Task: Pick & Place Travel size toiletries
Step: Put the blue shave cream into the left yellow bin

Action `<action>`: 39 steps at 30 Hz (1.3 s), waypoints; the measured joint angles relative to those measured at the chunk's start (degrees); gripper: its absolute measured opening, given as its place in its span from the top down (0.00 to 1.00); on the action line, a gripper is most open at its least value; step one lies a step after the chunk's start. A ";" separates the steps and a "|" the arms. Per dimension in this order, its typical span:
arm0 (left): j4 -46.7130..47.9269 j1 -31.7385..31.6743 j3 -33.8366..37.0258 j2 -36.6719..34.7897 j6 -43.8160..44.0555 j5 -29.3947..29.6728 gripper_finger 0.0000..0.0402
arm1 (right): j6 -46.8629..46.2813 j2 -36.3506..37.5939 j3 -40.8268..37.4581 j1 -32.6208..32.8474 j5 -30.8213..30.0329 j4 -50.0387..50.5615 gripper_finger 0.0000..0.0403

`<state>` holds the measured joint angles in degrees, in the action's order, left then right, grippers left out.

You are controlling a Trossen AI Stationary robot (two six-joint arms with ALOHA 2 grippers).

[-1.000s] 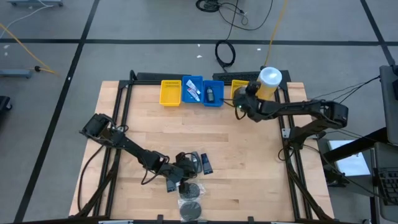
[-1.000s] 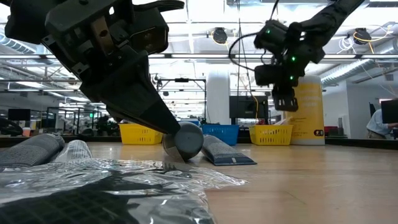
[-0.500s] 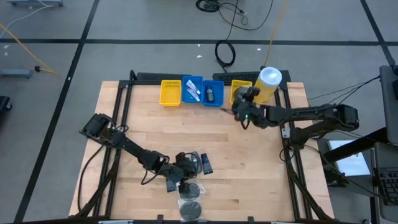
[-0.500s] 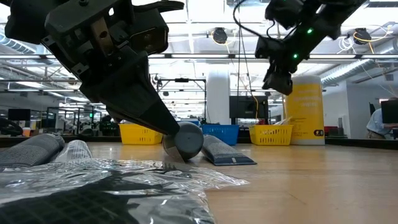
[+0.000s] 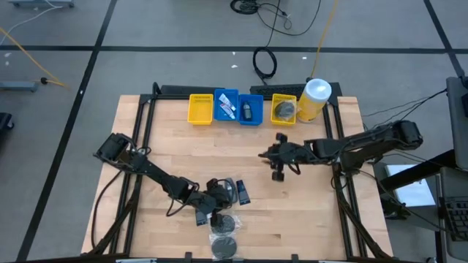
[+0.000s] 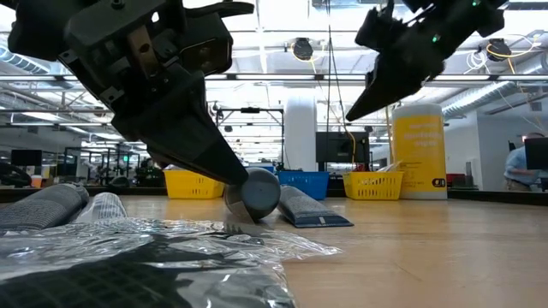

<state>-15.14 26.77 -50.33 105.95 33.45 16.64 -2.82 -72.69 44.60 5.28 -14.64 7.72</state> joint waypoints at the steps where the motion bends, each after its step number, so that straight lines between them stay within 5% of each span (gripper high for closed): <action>1: -0.01 -0.17 0.00 0.00 0.10 0.01 0.95 | -2.39 -0.16 0.00 0.53 2.34 -0.51 0.69; 9: -0.29 -1.06 0.00 0.00 1.40 0.65 0.95 | -16.15 -4.36 0.00 4.02 10.43 -6.17 0.69; 39: 0.85 -0.99 0.00 0.00 2.20 1.44 0.95 | -31.92 -29.70 0.07 6.10 13.34 -37.39 0.69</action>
<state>-14.28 25.78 -50.33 105.95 35.65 18.09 -34.74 -102.39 44.67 11.38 -1.30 -29.67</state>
